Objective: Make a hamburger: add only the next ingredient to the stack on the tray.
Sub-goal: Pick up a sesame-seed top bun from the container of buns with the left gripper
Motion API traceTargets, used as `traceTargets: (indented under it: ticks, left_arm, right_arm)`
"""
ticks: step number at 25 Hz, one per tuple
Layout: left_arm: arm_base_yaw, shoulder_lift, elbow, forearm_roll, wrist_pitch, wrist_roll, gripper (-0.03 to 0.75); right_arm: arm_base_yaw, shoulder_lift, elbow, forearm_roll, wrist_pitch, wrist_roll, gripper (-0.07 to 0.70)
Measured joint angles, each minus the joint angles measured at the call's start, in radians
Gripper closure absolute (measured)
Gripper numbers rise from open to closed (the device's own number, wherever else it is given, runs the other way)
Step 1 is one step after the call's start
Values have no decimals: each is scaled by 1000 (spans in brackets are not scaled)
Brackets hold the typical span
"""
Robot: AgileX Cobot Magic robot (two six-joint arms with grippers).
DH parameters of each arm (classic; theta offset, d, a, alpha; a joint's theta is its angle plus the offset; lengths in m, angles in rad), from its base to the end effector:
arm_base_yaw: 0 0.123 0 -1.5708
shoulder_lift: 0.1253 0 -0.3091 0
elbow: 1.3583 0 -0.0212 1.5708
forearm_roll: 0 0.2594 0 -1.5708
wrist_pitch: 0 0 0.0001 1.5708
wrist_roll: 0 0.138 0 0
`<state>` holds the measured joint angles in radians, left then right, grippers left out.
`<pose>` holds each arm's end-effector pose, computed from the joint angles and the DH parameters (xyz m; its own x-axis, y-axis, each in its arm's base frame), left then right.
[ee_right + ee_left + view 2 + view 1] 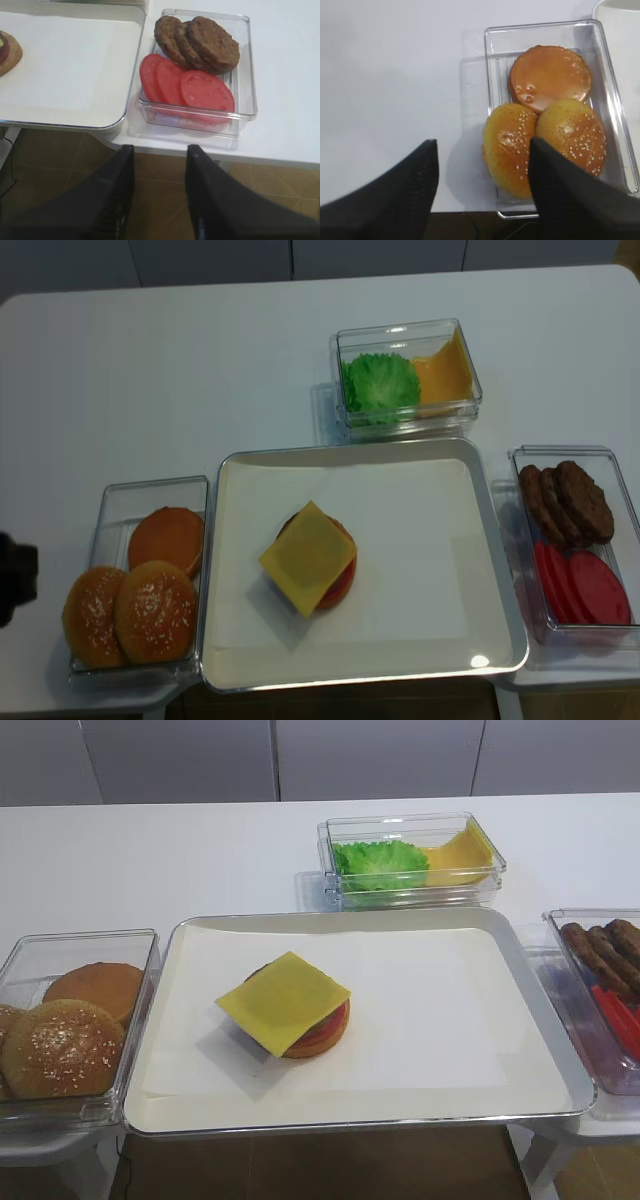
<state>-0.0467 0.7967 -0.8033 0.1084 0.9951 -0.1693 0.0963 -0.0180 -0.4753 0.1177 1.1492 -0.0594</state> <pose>0.1554 0.0053 0.3071 -0.7758 -0.0733 -0.6267 -0.0958 0.9954 0.0021 0.0122 0.0160 0.2424 -0.5318 -0.0624 -0.8446 -0.1915 0.9803 0.0481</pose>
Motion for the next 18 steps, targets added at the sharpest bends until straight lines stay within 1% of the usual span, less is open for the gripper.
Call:
traceTargets:
  ticks: [6,10,13,16,18]
  left_arm:
    - [63,105,-33,-11,-28,-9,291]
    - [122,163,-46,-65,-54,-9,291]
    - [171,226,-46,-116,-54,-7,291]
    - [214,293,-46,-231,-43,67,291]
    - [239,332,-46,-322,-18,130,291]
  right_arm:
    - [0,0,0,0,0,0,371]
    - [0,0,0,0,0,0,371]
    - [0,0,0,0,0,0,371]
    - [0,0,0,0,0,0,371]
    - [0,0,0,0,0,0,371]
